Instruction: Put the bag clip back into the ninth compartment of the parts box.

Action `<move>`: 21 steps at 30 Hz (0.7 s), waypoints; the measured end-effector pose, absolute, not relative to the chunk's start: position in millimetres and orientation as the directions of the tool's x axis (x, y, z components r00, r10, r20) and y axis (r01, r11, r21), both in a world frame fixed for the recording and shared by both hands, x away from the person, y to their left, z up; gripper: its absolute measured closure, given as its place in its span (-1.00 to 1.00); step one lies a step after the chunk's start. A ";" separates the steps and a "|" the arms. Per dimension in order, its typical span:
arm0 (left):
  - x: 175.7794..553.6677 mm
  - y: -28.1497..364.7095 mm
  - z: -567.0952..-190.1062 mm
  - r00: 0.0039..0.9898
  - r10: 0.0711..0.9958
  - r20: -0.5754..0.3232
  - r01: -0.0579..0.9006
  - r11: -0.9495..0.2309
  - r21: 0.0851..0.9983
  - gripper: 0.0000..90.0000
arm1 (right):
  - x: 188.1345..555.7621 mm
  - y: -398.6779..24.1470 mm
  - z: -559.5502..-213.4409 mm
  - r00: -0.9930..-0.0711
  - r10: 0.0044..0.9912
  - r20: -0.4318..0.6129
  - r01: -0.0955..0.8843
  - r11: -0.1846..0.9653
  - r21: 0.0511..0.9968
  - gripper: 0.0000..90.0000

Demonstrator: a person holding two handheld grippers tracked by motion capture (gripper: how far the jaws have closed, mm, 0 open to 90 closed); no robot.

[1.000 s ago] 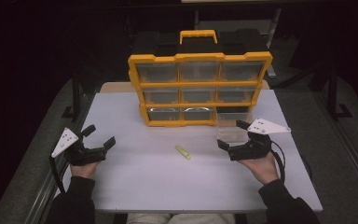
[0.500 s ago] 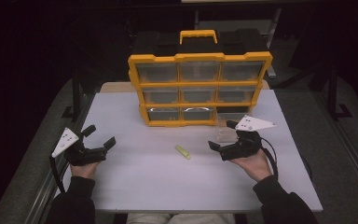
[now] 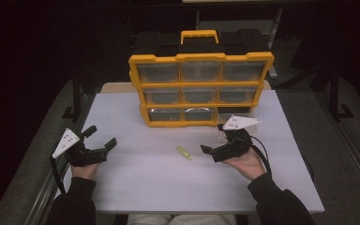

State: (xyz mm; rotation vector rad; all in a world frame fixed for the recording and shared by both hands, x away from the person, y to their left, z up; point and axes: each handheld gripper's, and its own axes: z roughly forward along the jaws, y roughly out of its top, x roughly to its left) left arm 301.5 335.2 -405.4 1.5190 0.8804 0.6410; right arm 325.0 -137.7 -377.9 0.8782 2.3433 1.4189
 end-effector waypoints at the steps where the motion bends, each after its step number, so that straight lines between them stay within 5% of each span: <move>1: 301.5 335.4 -405.4 0.562 0.823 -0.088 0.168 -0.009 0.986 -1.00 | 325.6 -136.1 -377.8 -0.781 0.618 0.087 0.366 0.340 0.866 -1.00; 21: 302.3 335.9 -405.9 0.560 0.824 -0.090 0.170 -0.008 0.985 -1.00 | 341.3 -101.4 -369.9 -0.806 0.587 0.082 0.387 0.417 0.823 -1.00</move>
